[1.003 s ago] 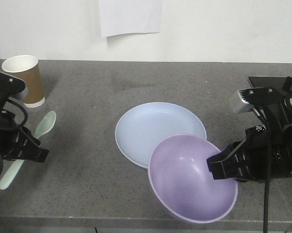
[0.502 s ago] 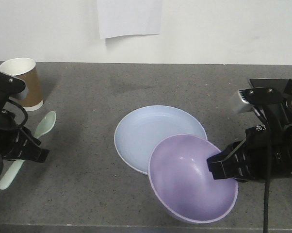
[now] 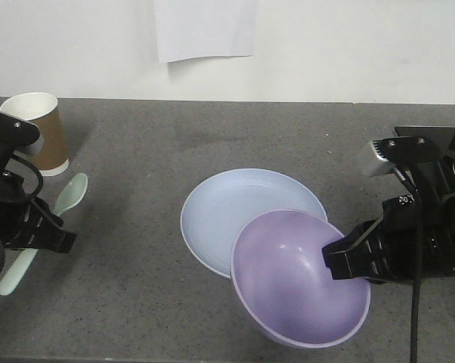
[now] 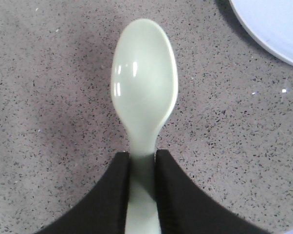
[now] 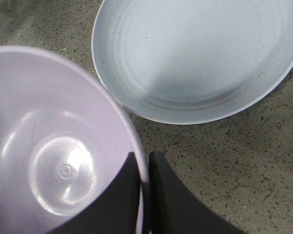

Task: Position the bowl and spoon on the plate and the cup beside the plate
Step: 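Drive closer, bringing the held lavender bowl over the blue plate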

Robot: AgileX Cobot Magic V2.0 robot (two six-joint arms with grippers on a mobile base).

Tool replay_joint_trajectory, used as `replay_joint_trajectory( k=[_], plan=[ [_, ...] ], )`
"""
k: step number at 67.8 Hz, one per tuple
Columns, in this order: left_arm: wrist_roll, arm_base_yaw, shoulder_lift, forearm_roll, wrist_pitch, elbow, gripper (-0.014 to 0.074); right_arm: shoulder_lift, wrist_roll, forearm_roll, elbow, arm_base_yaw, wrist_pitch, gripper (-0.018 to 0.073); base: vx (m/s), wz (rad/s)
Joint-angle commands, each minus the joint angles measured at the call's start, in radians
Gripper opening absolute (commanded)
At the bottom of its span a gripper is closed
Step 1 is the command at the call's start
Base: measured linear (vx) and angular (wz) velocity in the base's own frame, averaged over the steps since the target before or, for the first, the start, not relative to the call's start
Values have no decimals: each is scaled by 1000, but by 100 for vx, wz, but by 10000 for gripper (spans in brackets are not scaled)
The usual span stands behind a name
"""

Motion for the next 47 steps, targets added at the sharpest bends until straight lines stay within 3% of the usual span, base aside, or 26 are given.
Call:
replay_joint_trajectory(
  k=[1,47],
  plan=[
    [-8,-4,-26,-10,-48,-22,83,-20,-6,27,-27,-2,-40,-1,2,1],
    [-8,-4,-26,-10,-48,-22,83,-20,-6,27,-27,-2,-40,-1,3,2]
  ],
)
